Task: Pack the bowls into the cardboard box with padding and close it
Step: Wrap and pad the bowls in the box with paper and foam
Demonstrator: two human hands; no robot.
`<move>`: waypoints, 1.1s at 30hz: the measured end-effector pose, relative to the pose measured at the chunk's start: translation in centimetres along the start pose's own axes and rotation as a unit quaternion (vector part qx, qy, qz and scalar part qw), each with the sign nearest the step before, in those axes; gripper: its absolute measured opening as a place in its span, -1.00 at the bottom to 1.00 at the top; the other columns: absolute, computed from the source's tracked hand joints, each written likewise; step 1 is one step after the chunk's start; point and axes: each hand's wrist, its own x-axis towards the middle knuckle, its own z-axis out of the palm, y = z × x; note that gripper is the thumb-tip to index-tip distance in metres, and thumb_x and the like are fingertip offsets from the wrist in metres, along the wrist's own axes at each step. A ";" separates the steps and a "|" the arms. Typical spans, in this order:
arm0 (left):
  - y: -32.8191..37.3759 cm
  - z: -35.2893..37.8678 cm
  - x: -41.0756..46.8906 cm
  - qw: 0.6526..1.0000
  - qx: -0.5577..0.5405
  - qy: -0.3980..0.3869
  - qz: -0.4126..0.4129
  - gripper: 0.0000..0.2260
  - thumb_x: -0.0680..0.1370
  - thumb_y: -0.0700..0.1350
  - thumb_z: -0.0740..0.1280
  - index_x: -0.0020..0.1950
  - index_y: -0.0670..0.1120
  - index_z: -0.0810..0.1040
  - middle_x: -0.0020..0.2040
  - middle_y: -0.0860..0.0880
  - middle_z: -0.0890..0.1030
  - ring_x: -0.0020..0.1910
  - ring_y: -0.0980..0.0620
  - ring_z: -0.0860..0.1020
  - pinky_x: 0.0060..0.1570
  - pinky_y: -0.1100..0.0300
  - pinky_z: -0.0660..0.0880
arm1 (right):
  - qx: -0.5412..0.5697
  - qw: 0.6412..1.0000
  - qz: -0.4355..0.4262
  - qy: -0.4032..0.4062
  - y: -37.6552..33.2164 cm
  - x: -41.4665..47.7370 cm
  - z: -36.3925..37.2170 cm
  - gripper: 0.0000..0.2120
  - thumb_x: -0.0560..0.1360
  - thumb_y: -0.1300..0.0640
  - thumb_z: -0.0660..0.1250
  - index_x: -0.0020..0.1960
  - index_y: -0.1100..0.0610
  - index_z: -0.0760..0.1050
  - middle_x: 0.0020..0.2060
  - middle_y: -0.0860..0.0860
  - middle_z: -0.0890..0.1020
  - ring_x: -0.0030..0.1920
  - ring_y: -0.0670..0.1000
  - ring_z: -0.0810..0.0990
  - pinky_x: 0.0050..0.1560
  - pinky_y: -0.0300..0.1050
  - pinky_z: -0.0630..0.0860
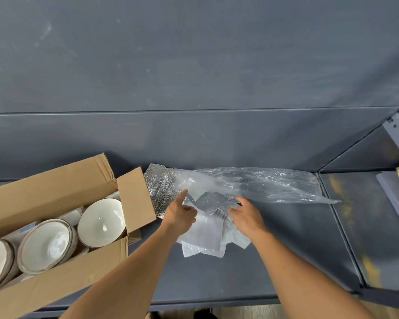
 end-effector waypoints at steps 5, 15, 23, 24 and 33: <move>-1.7 0.4 0.5 0.999 -0.001 0.028 -0.039 -0.41 0.49 -0.23 0.27 0.51 0.06 0.29 -0.24 0.02 0.61 -0.23 0.00 0.62 -0.07 0.06 0.58 | 0.011 1.000 0.010 -0.011 0.6 0.3 1.5 -0.59 0.52 0.06 0.34 0.36 0.03 0.41 -0.13 -0.06 0.62 -0.05 0.08 0.65 0.12 0.10 0.56; -4.6 0.2 1.6 0.927 0.320 0.195 -0.026 -0.66 0.55 0.09 0.30 0.23 -0.06 0.41 0.20 -0.11 0.47 0.14 -0.21 0.55 0.00 0.00 0.53 | -0.008 1.000 0.014 -0.008 0.9 -0.6 2.1 -0.58 0.56 0.04 0.30 0.40 0.00 0.36 -0.04 -0.06 0.55 -0.02 0.06 0.63 0.06 -0.06 0.55; -4.0 0.1 1.0 0.900 0.364 0.238 0.031 -0.80 0.62 -0.09 0.14 0.08 -0.05 0.55 -0.16 -0.10 0.65 -0.13 -0.14 0.66 -0.19 0.12 0.52 | -0.037 0.999 -0.014 0.003 -0.1 -1.5 1.9 -0.63 0.60 0.05 0.25 0.40 -0.01 0.37 0.03 -0.08 0.55 -0.04 -0.02 0.52 -0.05 -0.15 0.45; -3.8 0.1 0.3 0.905 0.355 0.231 0.045 -0.80 0.61 -0.10 0.14 0.05 -0.05 0.55 -0.18 -0.10 0.65 -0.16 -0.14 0.65 -0.18 0.13 0.53 | -0.037 0.999 -0.018 0.001 -0.4 -1.6 1.9 -0.65 0.60 0.05 0.25 0.37 0.00 0.39 0.05 -0.07 0.57 -0.04 -0.02 0.52 -0.07 -0.16 0.43; -2.4 0.0 -5.2 0.941 0.273 0.144 0.137 -0.83 0.52 -0.17 0.19 -0.05 -0.16 0.56 -0.02 -0.12 0.57 -0.06 -0.15 0.54 -0.14 0.14 0.43 | -0.023 0.998 -0.049 -0.037 -2.5 -3.6 1.5 -0.86 0.51 -0.04 0.28 0.00 -0.01 0.49 -0.05 -0.05 0.63 -0.09 0.07 0.63 -0.07 0.03 0.60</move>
